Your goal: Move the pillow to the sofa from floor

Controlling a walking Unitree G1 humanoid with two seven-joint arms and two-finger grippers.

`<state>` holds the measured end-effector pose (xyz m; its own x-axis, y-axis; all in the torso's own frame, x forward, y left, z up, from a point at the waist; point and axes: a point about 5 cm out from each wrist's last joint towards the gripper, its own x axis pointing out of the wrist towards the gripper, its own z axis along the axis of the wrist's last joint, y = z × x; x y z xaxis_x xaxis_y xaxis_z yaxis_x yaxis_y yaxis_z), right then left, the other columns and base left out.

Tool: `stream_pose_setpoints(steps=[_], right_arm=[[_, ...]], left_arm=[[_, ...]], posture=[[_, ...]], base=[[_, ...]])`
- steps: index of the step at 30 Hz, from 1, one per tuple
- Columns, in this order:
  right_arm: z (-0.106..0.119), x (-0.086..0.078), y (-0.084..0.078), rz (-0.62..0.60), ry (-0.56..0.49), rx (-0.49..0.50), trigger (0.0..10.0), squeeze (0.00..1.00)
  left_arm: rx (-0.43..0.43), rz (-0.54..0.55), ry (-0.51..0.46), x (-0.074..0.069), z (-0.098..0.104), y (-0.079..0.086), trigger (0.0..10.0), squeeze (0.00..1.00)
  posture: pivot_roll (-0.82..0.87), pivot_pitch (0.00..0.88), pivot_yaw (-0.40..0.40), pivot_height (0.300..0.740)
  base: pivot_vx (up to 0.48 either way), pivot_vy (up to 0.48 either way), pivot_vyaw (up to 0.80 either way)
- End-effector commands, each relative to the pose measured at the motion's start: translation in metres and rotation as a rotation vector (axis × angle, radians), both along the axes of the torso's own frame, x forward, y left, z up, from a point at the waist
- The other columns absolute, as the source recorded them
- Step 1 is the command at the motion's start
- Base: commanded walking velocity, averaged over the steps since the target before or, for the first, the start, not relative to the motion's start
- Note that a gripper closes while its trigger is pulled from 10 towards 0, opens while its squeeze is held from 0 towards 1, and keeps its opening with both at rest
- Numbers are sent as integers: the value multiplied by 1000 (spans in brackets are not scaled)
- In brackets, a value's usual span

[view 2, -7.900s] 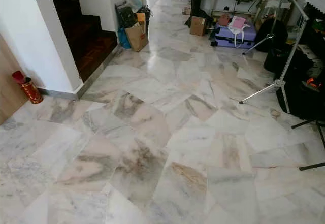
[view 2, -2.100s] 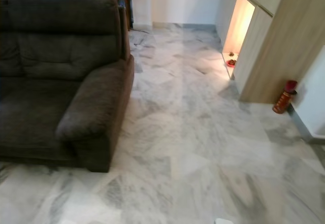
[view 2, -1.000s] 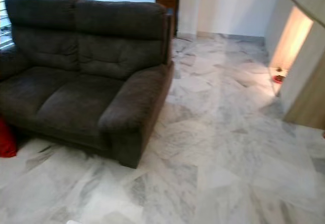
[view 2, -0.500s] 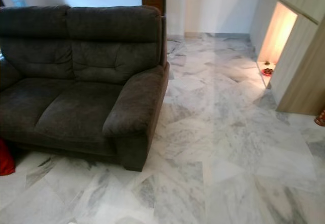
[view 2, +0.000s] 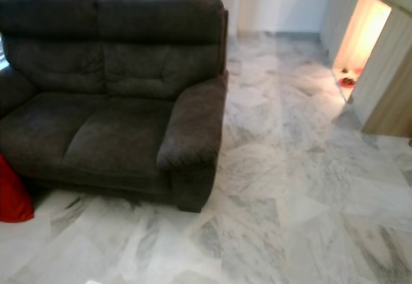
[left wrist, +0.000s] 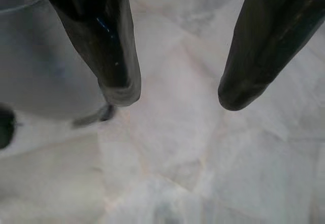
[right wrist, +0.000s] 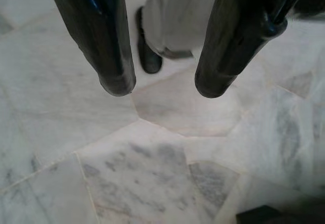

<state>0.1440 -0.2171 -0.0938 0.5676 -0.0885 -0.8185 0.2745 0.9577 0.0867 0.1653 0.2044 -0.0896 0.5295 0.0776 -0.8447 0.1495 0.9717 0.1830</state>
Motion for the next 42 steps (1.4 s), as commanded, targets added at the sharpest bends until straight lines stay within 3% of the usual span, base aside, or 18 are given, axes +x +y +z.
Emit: stream_pose_setpoints(steps=[1,42], right_arm=[[-3,-5,7,-4,23,20,10000,0],[-3,-3,7,-8,16,-9,10000,0]], left_arm=[[21,4,14,-3,0,8,10000,0],[19,10,15,-3,0,10,10000,0]], posture=[[-87,47,34,740],[-78,48,39,740]], base=[[0,480,-800],[0,480,-26]])
